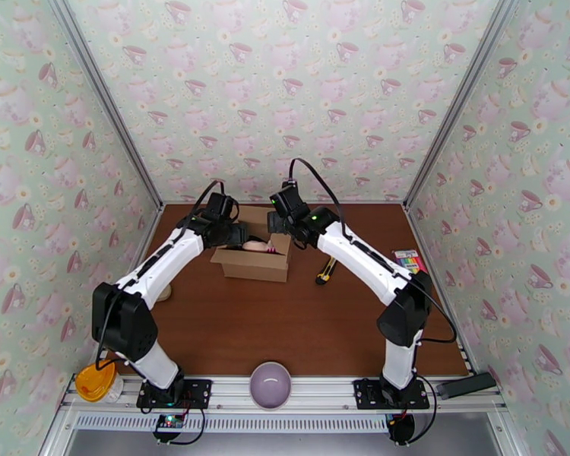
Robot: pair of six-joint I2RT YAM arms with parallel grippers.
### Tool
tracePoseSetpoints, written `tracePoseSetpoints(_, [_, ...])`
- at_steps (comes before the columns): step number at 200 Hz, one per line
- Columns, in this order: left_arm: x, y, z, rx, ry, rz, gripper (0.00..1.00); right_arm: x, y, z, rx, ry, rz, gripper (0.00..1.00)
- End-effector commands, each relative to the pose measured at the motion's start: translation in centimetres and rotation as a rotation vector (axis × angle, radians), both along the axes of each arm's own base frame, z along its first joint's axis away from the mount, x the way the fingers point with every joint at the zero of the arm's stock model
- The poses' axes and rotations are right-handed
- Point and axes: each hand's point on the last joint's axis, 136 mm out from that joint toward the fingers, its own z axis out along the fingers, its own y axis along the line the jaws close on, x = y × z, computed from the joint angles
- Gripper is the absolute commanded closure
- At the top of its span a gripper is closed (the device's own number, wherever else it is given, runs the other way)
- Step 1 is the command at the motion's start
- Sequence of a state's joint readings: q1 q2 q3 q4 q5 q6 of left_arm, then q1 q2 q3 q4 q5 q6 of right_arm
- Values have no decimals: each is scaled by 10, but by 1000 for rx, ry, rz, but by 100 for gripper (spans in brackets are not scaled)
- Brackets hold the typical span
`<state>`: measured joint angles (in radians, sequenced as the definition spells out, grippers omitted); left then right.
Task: Unpack the express box
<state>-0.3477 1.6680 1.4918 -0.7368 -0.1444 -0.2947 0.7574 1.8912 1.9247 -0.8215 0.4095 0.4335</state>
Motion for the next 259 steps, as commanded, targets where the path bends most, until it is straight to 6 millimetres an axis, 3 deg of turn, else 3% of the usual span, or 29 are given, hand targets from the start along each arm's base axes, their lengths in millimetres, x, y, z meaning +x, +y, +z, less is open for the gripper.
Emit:
tracePoseSetpoints(1, [0,18,-6,43,6,46,27,0,5,-9,-1,19,11,17])
tracePoseSetpoints(109, [-4,46,21,42,-41,105,28,-1,9,-18,-46,21,18,17])
tracePoseSetpoints(198, [-6,48,25,39,-50,105,28,-11,50,-44,-188,21,49,16])
tracePoseSetpoints(259, [-6,51,28,39,-57,110,28,-10,36,-46,-280,3,-12,16])
